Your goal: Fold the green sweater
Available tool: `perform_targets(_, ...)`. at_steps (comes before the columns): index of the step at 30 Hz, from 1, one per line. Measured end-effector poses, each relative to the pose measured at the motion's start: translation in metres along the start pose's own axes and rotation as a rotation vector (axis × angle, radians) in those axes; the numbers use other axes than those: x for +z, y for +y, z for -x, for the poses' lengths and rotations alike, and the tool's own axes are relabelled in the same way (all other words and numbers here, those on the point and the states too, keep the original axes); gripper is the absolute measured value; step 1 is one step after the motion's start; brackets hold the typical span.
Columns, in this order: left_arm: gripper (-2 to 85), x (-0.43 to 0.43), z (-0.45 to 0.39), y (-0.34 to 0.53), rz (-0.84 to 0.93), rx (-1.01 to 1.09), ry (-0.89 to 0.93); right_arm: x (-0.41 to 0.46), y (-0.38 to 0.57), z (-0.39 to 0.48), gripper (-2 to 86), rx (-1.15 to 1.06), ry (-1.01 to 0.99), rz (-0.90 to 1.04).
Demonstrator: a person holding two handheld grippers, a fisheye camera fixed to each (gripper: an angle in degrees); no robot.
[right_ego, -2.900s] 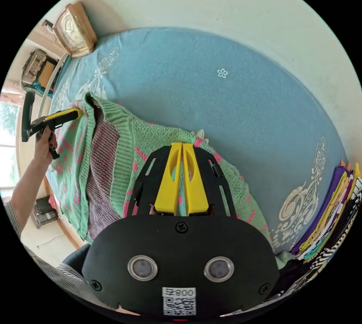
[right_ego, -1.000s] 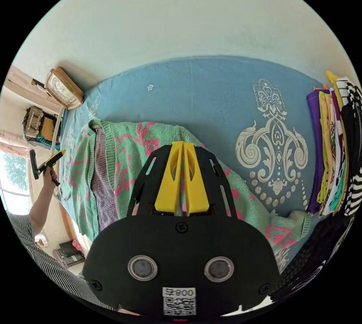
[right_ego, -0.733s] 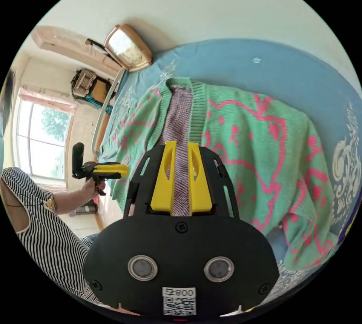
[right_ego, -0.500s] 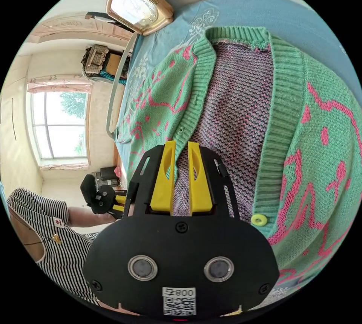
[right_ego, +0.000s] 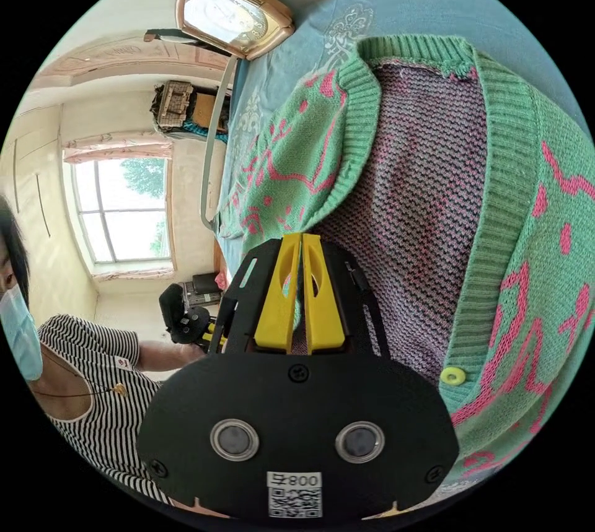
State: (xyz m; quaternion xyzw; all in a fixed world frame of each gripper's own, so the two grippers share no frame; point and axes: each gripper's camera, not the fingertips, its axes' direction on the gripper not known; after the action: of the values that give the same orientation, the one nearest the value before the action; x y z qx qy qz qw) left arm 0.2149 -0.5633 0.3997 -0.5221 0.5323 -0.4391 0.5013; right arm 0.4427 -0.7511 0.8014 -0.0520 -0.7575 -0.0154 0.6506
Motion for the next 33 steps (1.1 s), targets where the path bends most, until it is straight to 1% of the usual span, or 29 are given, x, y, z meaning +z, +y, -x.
perform_targets(2, 0.5, -0.003, 0.002, 0.001, -0.017, -0.003, 0.077, -0.013, 0.005, 0.004, 0.3, -0.029, 0.033, -0.008)
perform_targets(5, 0.5, 0.013, 0.004, -0.005, 0.01, 0.007, 0.106, -0.033, 0.014, -0.003, 0.2, -0.039, 0.089, -0.04)
perform_targets(9, 0.6, 0.05, 0.016, -0.014, 0.066, -0.024, 0.148, -0.017, 0.014, -0.039, 0.1, 0.005, 0.201, 0.026)
perform_targets(12, 0.7, 0.054, 0.025, -0.013, 0.022, -0.039, 0.169, -0.004, 0.017, -0.057, 0.1, 0.01, 0.213, 0.037)
perform_targets(15, 0.6, 0.047, 0.034, -0.003, 0.015, -0.046, 0.159, 0.003, 0.02, -0.068, 0.1, 0.009, 0.214, 0.039)
perform_targets(20, 1.3, 0.047, 0.048, 0.025, 0.092, -0.094, 0.052, 0.008, 0.026, -0.082, 0.1, 0.02, 0.202, 0.021)
perform_targets(24, 1.8, 0.075, 0.026, 0.032, 0.227, 0.024, -0.054, 0.017, 0.029, -0.089, 0.1, 0.022, 0.199, 0.028)
perform_targets(26, 1.6, 0.106, 0.01, 0.033, 0.341, 0.104, -0.204, 0.022, 0.031, -0.093, 0.1, 0.025, 0.192, 0.031)
perform_targets(27, 1.5, 0.113, 0.008, 0.033, 0.365, 0.107, -0.251, 0.024, 0.032, -0.095, 0.1, 0.028, 0.191, 0.029)
perform_targets(28, 1.3, 0.119, 0.003, 0.033, 0.345, 0.128, -0.288, 0.026, 0.033, -0.096, 0.1, 0.029, 0.19, 0.03)
perform_targets(30, 1.2, 0.123, 0.0, 0.031, 0.349, 0.117, -0.291, 0.032, 0.035, -0.098, 0.2, 0.027, 0.192, 0.029)
perform_targets(33, 1.2, 0.117, -0.006, 0.03, 0.297, 0.077, -0.199, 0.036, 0.038, -0.096, 0.2, 0.011, 0.174, 0.019)
